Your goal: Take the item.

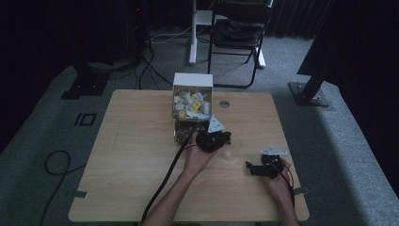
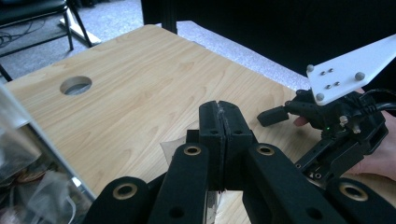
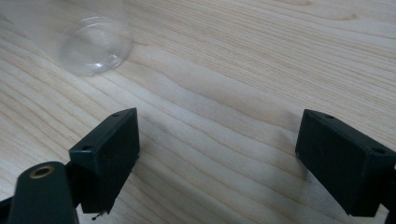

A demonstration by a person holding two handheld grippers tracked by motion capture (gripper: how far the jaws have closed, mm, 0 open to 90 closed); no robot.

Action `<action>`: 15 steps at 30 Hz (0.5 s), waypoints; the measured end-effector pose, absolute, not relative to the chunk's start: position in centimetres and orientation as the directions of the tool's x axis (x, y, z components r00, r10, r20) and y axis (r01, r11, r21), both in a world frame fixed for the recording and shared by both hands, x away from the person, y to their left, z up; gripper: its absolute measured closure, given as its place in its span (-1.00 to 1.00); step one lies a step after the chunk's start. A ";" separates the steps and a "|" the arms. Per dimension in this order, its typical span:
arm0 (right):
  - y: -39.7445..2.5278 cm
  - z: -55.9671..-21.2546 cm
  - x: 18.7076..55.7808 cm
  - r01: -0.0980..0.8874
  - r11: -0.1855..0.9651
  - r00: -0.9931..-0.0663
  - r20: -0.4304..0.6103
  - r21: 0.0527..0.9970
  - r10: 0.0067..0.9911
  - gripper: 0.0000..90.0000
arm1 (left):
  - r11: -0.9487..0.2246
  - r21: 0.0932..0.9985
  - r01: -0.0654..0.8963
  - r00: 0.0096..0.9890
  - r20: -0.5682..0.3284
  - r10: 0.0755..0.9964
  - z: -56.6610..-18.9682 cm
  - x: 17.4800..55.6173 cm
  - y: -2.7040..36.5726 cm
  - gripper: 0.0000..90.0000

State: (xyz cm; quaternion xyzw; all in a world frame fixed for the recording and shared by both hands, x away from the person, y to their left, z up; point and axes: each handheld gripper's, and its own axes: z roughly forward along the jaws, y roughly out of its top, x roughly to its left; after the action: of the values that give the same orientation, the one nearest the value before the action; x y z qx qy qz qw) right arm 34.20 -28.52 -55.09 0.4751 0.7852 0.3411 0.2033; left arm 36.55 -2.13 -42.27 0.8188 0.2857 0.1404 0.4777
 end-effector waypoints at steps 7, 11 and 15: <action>-28.5 -55.1 34.2 0.607 0.316 -0.466 0.004 0.729 0.885 -0.70 | -0.386 0.861 0.331 0.810 -0.050 0.585 -42.2 36.9 -3.8 0.98; -28.5 -55.1 34.2 0.607 0.315 -0.465 0.005 0.729 0.885 -0.70 | -0.394 0.853 0.341 0.813 -0.057 0.580 -42.5 37.4 -5.0 0.53; -28.5 -55.1 34.2 0.608 0.315 -0.465 0.005 0.729 0.885 -0.70 | -0.377 0.860 0.343 0.802 -0.059 0.594 -42.5 37.3 -4.3 0.25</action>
State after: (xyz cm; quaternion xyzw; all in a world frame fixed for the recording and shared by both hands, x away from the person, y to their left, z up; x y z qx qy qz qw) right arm 34.20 -28.52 -55.09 0.4755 0.7850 0.3412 0.2031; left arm 37.29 -4.32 -42.50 0.8194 0.2859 0.1314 0.4792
